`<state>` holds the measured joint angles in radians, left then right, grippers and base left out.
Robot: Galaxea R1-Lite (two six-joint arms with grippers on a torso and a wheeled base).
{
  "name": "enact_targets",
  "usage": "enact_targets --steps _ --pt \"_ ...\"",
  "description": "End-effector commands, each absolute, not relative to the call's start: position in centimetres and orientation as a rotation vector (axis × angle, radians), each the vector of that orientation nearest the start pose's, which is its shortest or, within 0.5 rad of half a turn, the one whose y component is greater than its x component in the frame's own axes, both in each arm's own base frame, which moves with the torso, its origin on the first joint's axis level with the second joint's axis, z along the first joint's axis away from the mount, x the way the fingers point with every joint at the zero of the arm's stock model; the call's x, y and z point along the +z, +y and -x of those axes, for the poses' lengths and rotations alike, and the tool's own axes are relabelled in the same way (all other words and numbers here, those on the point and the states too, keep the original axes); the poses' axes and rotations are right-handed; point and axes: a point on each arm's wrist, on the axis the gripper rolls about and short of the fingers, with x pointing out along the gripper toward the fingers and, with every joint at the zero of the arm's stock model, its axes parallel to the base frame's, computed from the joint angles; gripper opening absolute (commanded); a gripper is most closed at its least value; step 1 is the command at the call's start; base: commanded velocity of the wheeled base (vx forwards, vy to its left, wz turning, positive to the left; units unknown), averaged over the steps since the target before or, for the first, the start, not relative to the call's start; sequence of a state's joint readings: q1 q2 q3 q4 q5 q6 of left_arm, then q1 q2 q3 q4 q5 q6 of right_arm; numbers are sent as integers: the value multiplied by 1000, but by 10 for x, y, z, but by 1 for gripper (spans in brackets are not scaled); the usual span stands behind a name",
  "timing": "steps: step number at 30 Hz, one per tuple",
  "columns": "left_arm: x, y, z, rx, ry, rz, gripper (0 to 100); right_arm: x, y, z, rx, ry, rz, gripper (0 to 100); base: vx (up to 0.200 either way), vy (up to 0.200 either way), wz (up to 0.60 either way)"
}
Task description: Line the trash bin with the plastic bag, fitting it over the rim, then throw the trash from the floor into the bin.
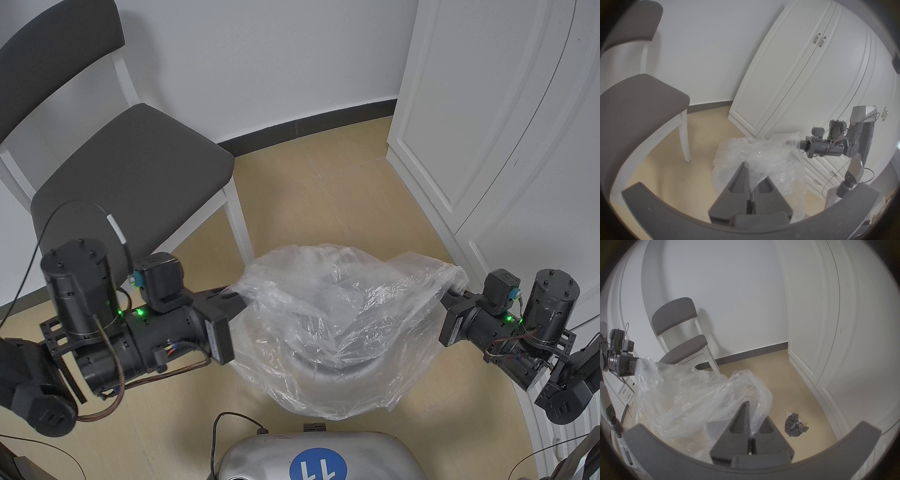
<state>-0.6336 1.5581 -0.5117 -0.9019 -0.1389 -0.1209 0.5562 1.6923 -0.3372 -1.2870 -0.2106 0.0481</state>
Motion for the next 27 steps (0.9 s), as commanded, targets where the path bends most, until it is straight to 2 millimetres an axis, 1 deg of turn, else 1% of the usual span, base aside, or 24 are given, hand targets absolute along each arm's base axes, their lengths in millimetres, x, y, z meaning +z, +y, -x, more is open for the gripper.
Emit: enact_targets --steps 1,2,4,5,9,10,15,16,18,19,20,21,23,25,27 --pt "144 -181 -231 -798 208 84 0 128 140 -230 360 75 -89 0 0 0 0" --pt "144 -188 -231 -827 189 96 0 128 145 -232 369 69 -137 0 0 0 0" --pt "143 -191 -229 -840 188 109 0 128 147 -232 374 71 -155 0 0 0 0" --pt "145 -197 -225 -865 193 143 0 128 153 -232 395 75 -180 0 0 0 0" --pt "148 -202 -220 -884 201 184 0 126 161 -231 422 84 -208 0 0 0 0" --pt "150 -204 -219 -893 202 201 0 129 169 -230 444 81 -245 0 0 0 0" --pt "152 -217 -217 -918 223 270 0 134 183 -229 483 93 -379 0 0 0 0" --pt "152 -223 -218 -921 237 303 0 133 185 -230 488 104 -395 0 0 0 0" --pt "152 -225 -220 -920 242 321 0 131 186 -231 486 114 -391 0 0 0 0" --pt "152 -229 -224 -914 255 358 0 124 188 -233 481 129 -384 0 0 0 0" --pt "152 -229 -225 -912 258 365 0 124 188 -234 480 132 -383 0 0 0 0" --pt "150 -232 -230 -904 272 394 0 122 188 -234 477 140 -379 0 0 0 0" --pt "149 -234 -232 -900 277 404 0 122 187 -235 474 140 -377 0 0 0 0" --pt "141 -236 -244 -875 299 424 0 120 183 -238 454 157 -369 0 0 0 0" --pt "139 -236 -250 -860 306 442 0 119 179 -241 428 182 -356 0 0 0 0"
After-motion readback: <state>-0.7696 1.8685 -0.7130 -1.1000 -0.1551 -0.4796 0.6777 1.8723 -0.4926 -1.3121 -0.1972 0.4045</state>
